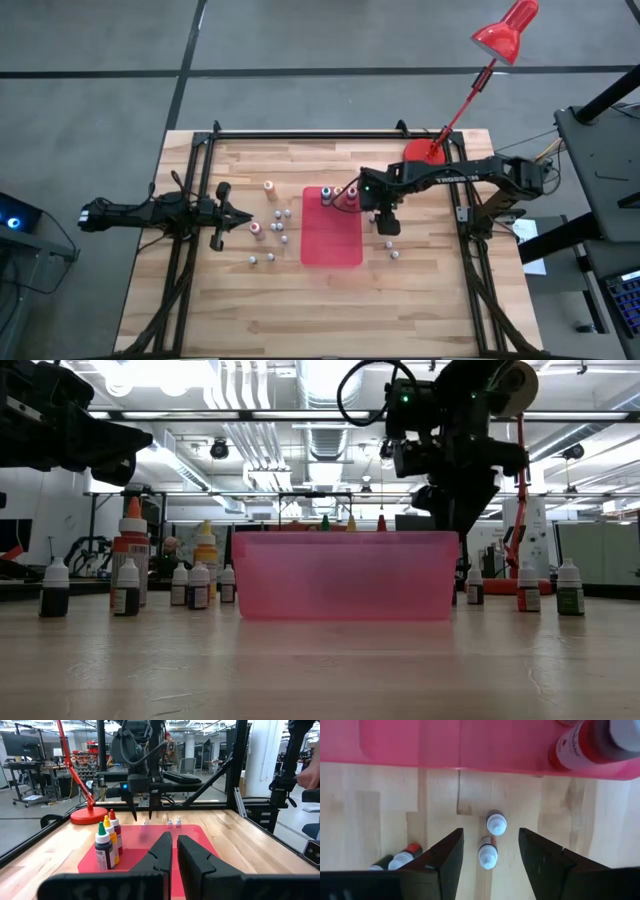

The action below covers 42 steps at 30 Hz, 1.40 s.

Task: Pick & Place food coloring
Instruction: Put the small food coloring bottle into the red bin

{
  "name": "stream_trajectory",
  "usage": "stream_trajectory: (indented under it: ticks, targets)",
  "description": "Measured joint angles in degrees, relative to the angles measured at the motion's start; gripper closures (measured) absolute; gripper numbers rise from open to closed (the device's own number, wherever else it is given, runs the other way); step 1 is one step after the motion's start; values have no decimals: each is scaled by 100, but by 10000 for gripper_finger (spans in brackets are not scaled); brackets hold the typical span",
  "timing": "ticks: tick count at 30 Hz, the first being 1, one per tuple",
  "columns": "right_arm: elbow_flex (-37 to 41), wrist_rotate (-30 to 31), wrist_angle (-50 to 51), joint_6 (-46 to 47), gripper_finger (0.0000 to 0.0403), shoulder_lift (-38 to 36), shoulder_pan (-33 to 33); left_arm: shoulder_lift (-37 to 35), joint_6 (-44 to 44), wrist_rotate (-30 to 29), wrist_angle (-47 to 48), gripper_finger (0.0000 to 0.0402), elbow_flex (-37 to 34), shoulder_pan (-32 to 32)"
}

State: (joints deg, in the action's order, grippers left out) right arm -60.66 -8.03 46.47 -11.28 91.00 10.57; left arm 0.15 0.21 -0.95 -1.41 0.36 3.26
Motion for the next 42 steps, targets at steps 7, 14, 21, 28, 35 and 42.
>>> stream_trajectory:
  ticks: [7, 14, 21, 28, 35, 42]
  targets:
    - [153, -2, -200, -117, 220, 0, 0, -1, -1, 0, 0, 399, 0, 0]
    - [-41, 2, 51, -88, 220, 182, 22, 0, -1, 0, 0, 399, 0, -1]
    - [-317, -27, 132, -86, 220, 376, 42, -1, -2, 0, 0, 399, 0, 1]
    - [-243, -131, 115, -133, 220, 483, 59, -1, 0, 0, 0, 399, 0, 1]
    - [-241, -146, 51, -136, 220, 714, 74, 0, 0, 0, 0, 399, 0, 1]
    - [-215, -145, -2, -135, 220, 754, 117, 0, -1, 0, 0, 399, 0, 0]
